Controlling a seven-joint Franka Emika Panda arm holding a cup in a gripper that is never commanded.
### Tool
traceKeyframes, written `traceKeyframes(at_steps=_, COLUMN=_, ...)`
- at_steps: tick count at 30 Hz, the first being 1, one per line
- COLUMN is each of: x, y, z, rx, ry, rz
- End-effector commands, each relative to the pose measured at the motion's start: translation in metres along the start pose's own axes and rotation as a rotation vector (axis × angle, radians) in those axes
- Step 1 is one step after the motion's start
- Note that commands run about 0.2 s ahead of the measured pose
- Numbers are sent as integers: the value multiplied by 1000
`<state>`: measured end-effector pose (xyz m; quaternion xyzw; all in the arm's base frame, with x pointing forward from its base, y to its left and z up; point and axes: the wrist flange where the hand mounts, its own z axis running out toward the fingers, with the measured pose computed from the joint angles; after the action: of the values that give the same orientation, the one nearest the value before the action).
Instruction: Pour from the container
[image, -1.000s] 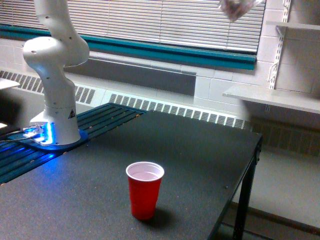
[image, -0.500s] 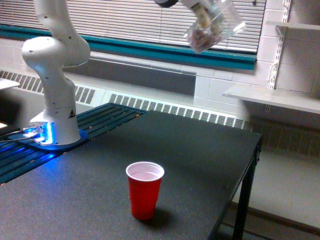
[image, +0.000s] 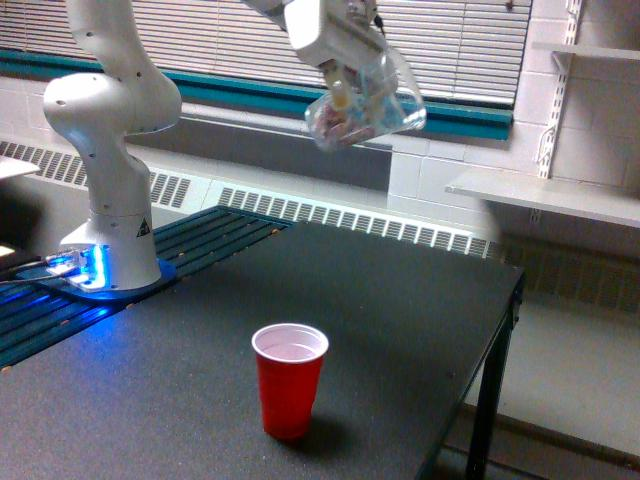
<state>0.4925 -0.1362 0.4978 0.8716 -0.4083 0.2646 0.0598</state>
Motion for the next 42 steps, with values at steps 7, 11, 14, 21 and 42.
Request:
traceKeyframes(at_steps=7, x=-12, y=22, z=16, rx=-73, ry=4, rz=97)
traceKeyframes(at_steps=11, x=-23, y=30, z=28, rx=-85, ry=15, rz=110)
traceKeyframes(at_steps=14, x=-30, y=36, z=36, rx=-97, ry=14, rz=116)
traceKeyframes(at_steps=21, x=-40, y=46, z=46, rx=-145, ry=-26, rz=135)
traceKeyframes(at_steps=42, x=-58, y=65, z=90, rx=-290, ry=-62, rz=126)
